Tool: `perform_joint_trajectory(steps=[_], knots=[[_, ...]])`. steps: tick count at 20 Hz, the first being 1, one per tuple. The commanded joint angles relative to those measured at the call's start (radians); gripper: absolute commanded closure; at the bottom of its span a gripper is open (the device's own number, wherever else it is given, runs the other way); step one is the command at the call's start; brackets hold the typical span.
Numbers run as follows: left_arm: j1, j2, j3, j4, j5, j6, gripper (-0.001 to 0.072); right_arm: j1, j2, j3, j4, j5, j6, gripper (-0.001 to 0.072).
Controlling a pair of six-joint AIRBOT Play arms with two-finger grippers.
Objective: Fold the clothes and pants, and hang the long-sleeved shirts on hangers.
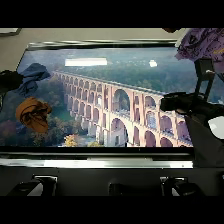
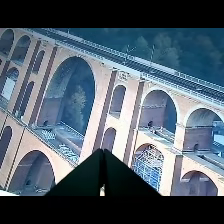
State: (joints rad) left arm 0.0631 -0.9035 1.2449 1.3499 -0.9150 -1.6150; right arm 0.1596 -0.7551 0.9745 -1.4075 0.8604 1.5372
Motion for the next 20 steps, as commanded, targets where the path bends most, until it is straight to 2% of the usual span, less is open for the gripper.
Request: perform_joint_trajectory(steps=[1, 20], knots=[[0.000, 0.001, 0.001, 0.000, 0.000, 0.000, 0.0684, 0.001, 0.001, 0.000, 0.000, 0.000, 0.000, 0.0679], [0.000, 0.001, 0.001, 0.000, 0.000, 0.000, 0.0684, 0.001, 0.001, 0.000, 0.001, -0.013, 0.000, 0.0678]])
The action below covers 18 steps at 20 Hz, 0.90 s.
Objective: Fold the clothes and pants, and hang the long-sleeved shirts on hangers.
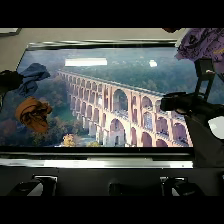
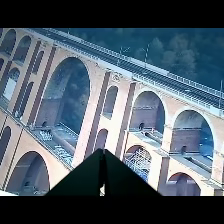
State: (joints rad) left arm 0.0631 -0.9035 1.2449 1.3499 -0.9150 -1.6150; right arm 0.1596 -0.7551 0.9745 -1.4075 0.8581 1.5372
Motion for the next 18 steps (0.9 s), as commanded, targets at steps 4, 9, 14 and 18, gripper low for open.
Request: perform_joint_trajectory(steps=[4, 9, 14, 18], knots=[[0.000, 0.001, 0.001, 0.000, 0.000, 0.000, 0.0684, 0.001, 0.001, 0.000, 0.001, -0.090, 0.000, 0.0678], [0.000, -0.002, -0.001, 0.000, 0.000, -0.001, 0.0597, 0.001, 0.001, 0.000, 0.002, -0.102, 0.000, 0.0679], [0.035, -0.154, -0.010, 0.275, -0.225, -0.301, -0.0013, 0.001, 0.001, 0.000, 0.030, -0.062, 0.001, 0.0679], [0.081, -0.403, -0.018, 0.338, -0.259, -0.309, -0.0013, 0.001, 0.001, 0.000, 0.038, -0.043, 0.000, 0.0679]])
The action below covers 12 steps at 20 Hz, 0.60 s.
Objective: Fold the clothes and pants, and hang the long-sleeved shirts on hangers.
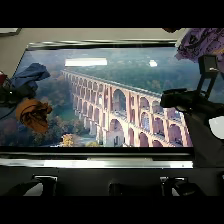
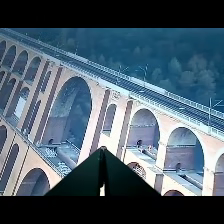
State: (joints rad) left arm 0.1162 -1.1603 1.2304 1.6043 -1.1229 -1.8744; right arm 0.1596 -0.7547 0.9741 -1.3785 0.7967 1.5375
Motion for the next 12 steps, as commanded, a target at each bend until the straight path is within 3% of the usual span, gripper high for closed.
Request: perform_joint_trajectory(steps=[1, 5, 9, 10, 11, 12], knots=[[0.040, -0.200, -0.003, 0.086, -0.021, -0.056, -0.0013, 0.001, 0.000, 0.000, 0.009, 0.026, 0.000, 0.0679], [0.094, -0.327, -0.002, 0.204, 0.037, -0.245, -0.0013, 0.001, 0.000, 0.000, 0.009, 0.077, 0.000, 0.0678], [0.140, -0.346, -0.002, 0.210, 0.126, -0.266, -0.0006, 0.001, 0.000, 0.000, 0.009, 0.132, 0.000, 0.0678], [0.145, -0.346, -0.002, 0.209, 0.129, -0.266, 0.0199, 0.001, 0.000, 0.000, 0.009, 0.142, 0.000, 0.0678], [0.144, -0.345, -0.002, 0.191, 0.121, -0.264, 0.0610, 0.001, 0.000, 0.000, 0.009, 0.147, 0.000, 0.0678], [0.144, -0.343, 0.000, 0.159, 0.105, -0.252, 0.0689, 0.001, 0.000, 0.000, 0.009, 0.147, 0.000, 0.0678]])
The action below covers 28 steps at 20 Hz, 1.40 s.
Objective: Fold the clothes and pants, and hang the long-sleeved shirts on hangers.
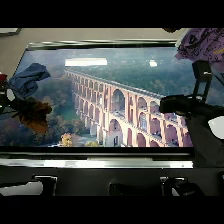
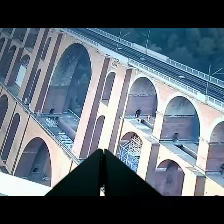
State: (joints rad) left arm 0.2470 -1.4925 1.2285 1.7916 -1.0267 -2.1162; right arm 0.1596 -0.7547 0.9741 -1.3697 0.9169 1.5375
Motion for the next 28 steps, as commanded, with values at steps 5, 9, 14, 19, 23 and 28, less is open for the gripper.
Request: perform_joint_trajectory(steps=[5, 9, 14, 19, 23, 28], knots=[[-0.107, 0.048, 0.008, -0.382, -0.039, 0.182, 0.0692, 0.001, 0.000, 0.000, 0.000, 0.030, 0.000, 0.0677], [-0.398, 0.127, 0.008, -0.643, -0.020, 0.179, 0.0691, 0.001, 0.000, 0.000, -0.015, 0.060, 0.000, 0.0678], [-0.796, 0.080, 0.007, -0.742, 0.197, 0.034, 0.0690, 0.001, 0.001, 0.000, -0.030, 0.098, 0.000, 0.0678], [-0.951, -0.107, 0.008, -0.807, 0.337, -0.066, 0.0579, 0.001, 0.000, 0.000, -0.029, 0.183, 0.001, 0.0677], [-0.803, -0.040, 0.008, -0.846, 0.294, 0.016, 0.0066, -0.002, -0.034, 0.000, -0.190, 0.227, 0.095, 0.0577], [-0.502, 0.144, 0.008, -0.846, 0.119, 0.206, 0.0066, -0.001, -0.230, 0.000, -0.193, 0.127, 0.285, 0.0556]])
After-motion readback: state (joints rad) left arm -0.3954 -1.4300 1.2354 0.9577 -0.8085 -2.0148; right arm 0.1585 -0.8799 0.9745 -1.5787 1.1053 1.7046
